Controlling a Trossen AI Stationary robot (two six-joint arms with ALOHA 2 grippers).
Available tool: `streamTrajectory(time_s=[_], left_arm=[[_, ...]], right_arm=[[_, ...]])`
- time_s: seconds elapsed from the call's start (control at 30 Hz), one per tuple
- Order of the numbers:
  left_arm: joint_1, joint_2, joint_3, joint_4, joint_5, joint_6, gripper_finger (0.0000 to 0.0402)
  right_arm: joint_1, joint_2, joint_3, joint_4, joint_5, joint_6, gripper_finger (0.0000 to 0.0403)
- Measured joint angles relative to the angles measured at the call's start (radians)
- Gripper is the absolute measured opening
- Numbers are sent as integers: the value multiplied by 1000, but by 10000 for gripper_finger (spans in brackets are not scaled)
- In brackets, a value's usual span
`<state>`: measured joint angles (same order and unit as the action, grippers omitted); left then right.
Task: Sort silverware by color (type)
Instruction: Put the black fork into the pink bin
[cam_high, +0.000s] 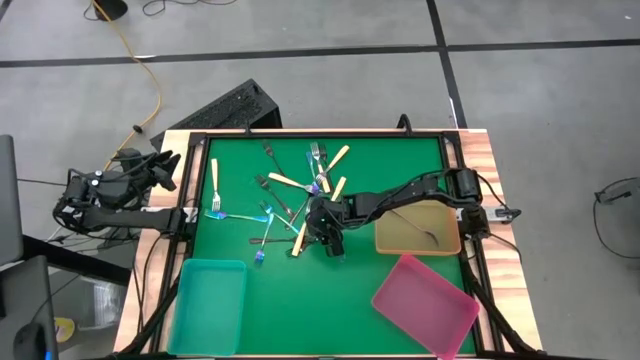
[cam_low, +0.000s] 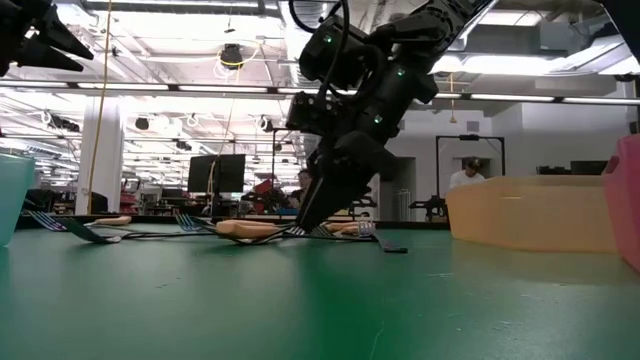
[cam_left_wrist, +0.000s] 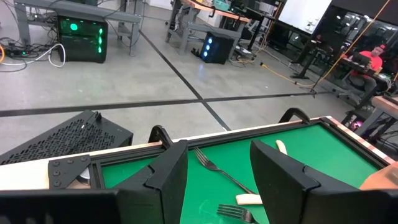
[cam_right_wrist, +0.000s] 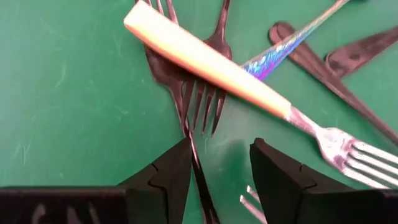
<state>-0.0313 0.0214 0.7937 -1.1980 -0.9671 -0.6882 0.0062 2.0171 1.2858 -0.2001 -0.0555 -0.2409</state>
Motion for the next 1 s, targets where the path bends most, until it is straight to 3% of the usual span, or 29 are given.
streamTrajectory(time_s=[0.47,1.0], left_arm=[[0,0,0,0,1,0,158],[0,0,0,0,0,0,158]], right_arm=[[-7,74,5,86,-39,31,184],[-3,56,55,48,-53,26,184]])
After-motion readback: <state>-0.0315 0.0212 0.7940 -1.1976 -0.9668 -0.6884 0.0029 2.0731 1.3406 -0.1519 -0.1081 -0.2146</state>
